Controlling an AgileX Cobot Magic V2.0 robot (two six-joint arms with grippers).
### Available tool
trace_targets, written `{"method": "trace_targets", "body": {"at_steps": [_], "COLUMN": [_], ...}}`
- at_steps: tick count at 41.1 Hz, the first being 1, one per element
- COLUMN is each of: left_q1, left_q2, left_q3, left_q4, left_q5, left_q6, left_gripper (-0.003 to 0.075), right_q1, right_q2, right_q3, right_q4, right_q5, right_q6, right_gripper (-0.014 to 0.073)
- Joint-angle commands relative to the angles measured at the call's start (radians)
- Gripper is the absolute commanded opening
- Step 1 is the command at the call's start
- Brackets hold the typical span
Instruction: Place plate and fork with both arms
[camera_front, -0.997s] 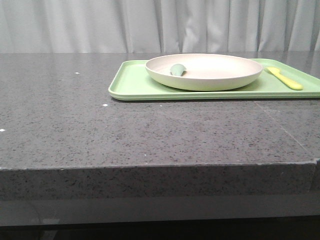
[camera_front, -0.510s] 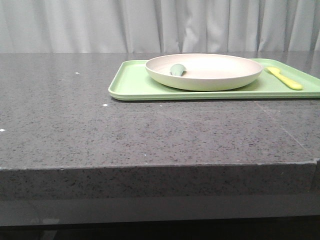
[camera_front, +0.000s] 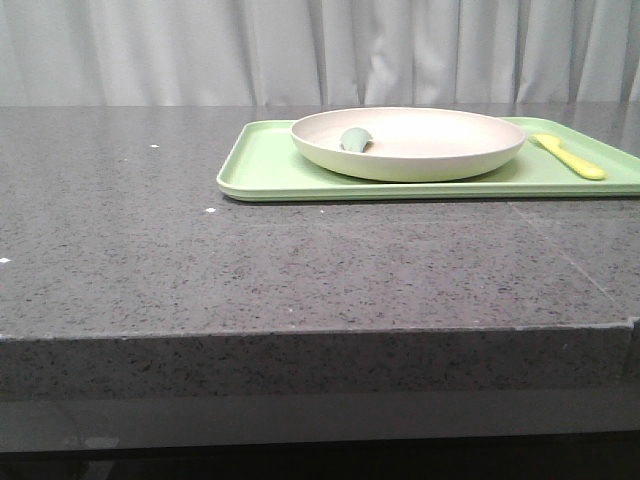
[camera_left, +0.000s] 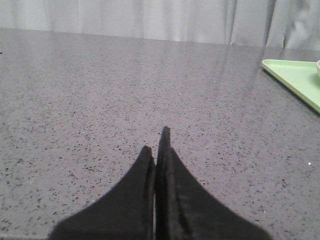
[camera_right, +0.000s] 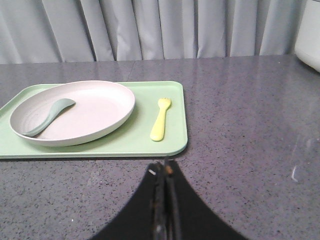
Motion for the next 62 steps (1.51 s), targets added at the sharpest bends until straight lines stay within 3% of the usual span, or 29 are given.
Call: {"method": "trace_targets", "body": {"at_steps": [1, 9, 17, 26, 33, 62], "left_q1": [0.001, 0.001, 0.001, 0.001, 0.001, 0.001], "left_q2": [-0.020, -0.020, -0.020, -0.020, -0.020, -0.020], "left_q3": [0.003, 0.003, 0.003, 0.003, 0.003, 0.003], "left_q4": [-0.011, -0.011, -0.011, -0.011, -0.011, -0.011], "left_q5": [-0.078, -0.078, -0.078, -0.078, -0.078, -0.078], "left_q6": [0.000, 0.000, 0.000, 0.000, 0.000, 0.000], "left_gripper": [-0.0018, -0.0018, -0.0018, -0.0018, -0.0018, -0.0018], "right_q1": [-0.001, -0.001, -0.003, -0.031, -0.039, -0.039], "right_q2": [0.011, 0.007, -0.018, -0.154, -0.156, -0.156], "right_q3": [-0.027, 0.003, 0.132, 0.310, 0.398, 0.396], "right_q4": [-0.009, 0.003, 0.101, 0.145, 0.175, 0.191], "right_q5": [-0.082, -0.114, -0.199, -0.208, -0.265, -0.248], "right_q6": [-0.007, -0.029, -0.226, -0.232, -0.232, -0.232], "right_gripper": [-0.0062, -0.0062, -0.0062, -0.0062, -0.0062, -0.0062]}}
